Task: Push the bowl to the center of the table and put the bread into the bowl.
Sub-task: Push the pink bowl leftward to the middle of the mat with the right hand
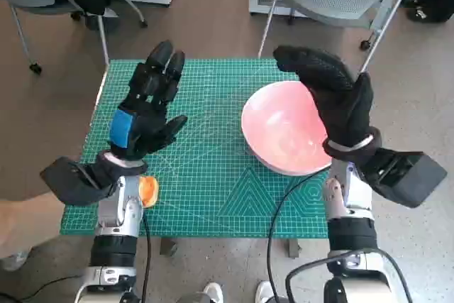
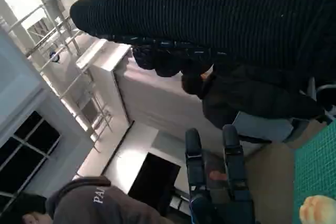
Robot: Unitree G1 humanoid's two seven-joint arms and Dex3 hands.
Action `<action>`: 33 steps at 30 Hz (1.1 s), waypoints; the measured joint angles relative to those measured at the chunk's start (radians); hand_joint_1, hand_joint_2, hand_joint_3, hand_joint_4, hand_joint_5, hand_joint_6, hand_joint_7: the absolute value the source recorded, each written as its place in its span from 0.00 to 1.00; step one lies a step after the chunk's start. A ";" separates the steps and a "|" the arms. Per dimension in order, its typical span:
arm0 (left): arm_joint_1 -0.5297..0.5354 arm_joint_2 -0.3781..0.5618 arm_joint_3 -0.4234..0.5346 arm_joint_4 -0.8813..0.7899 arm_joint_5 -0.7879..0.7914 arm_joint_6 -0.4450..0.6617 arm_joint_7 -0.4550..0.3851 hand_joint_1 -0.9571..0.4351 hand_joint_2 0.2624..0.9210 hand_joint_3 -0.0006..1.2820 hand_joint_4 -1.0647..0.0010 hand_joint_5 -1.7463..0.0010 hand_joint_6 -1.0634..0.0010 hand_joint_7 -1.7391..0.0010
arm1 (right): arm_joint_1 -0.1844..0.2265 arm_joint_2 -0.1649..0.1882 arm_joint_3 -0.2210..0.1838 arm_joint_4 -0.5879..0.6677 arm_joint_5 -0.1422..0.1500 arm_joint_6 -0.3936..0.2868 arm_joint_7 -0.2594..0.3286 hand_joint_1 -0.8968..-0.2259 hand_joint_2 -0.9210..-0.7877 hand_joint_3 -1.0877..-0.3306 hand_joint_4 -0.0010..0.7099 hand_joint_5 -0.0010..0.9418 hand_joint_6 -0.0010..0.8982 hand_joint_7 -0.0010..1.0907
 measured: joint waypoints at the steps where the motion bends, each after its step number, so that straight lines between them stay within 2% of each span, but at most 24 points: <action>1: 0.000 0.000 0.000 0.000 0.000 0.000 0.000 0.29 1.00 0.18 0.95 1.00 0.89 0.86 | 0.000 0.000 0.000 0.000 0.000 0.000 0.000 0.33 0.00 0.38 0.09 0.00 0.00 0.26; 33: -0.001 0.006 0.000 0.000 0.001 0.002 0.002 0.29 1.00 0.19 0.95 1.00 0.88 0.87 | -0.003 -0.004 0.007 0.005 -0.004 0.000 0.002 0.35 0.00 0.38 0.08 0.00 0.00 0.25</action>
